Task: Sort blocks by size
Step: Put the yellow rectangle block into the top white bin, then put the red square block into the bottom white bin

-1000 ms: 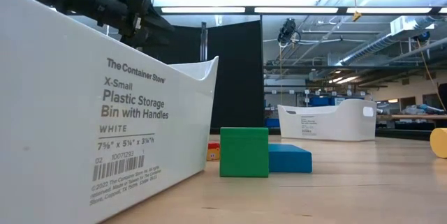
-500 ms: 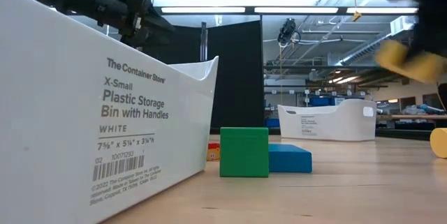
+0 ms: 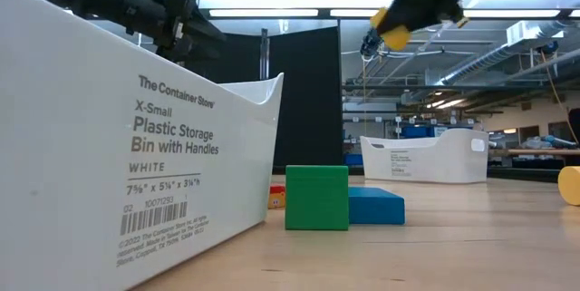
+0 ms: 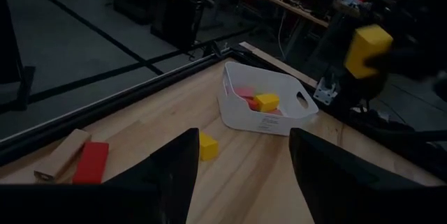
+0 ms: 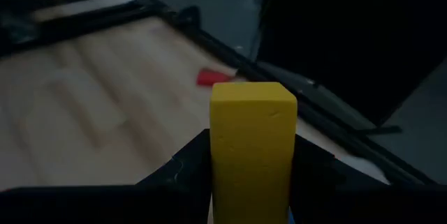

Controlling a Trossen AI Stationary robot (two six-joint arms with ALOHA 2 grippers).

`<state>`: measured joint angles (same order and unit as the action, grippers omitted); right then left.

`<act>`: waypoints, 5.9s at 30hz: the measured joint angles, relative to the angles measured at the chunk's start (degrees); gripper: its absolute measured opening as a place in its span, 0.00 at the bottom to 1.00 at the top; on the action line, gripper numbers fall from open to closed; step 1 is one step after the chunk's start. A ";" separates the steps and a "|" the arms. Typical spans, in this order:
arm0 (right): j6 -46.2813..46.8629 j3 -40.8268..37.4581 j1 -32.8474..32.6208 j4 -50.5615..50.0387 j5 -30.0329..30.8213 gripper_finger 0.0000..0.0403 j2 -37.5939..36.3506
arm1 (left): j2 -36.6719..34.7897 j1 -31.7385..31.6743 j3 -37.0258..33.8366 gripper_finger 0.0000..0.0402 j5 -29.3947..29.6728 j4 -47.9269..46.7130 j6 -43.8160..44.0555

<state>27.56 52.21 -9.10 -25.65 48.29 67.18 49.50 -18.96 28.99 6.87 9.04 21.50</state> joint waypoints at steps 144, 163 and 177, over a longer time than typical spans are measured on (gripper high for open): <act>-12.32 -22.88 17.35 49.15 -31.43 0.73 -2.62 | 22.66 42.77 6.66 0.90 -8.99 -65.38 10.12; -12.22 -22.88 17.50 49.62 -29.72 0.73 -2.64 | 22.51 42.75 1.02 0.38 -11.64 -55.63 11.79; -20.32 -21.72 16.54 66.99 -31.10 0.71 -2.67 | 22.11 31.23 17.48 0.35 3.13 -40.88 -5.77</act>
<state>7.25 30.48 7.44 41.35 17.19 64.51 71.61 12.27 46.47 10.01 -31.84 15.73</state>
